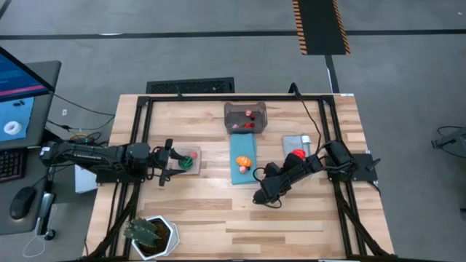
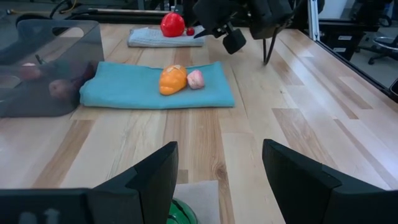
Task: Pick and placing Produce into tupperware
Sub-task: Put the red cherry into the gray bin
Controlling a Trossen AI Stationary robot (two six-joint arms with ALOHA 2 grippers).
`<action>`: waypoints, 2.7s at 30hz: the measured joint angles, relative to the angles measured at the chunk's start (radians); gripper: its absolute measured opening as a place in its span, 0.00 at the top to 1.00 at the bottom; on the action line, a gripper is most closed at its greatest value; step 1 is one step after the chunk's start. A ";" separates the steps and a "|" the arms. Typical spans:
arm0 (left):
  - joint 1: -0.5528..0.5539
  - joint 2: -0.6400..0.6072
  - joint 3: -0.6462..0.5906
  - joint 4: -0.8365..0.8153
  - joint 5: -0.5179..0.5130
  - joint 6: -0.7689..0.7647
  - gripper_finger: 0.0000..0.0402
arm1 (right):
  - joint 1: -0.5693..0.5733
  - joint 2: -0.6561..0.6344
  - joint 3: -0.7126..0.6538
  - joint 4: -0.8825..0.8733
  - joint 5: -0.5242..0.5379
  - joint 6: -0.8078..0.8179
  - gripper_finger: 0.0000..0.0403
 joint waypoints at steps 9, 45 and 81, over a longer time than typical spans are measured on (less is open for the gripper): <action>0.000 0.000 0.000 0.000 0.000 0.004 0.44 | -0.013 0.000 0.000 -0.003 0.001 0.000 0.66; 0.000 0.000 0.000 0.000 0.000 0.005 0.44 | -0.009 0.000 -0.074 0.019 -0.031 0.007 0.73; 0.000 0.000 0.000 0.000 0.000 0.001 0.44 | -0.024 0.000 -0.074 0.012 0.066 -0.001 0.56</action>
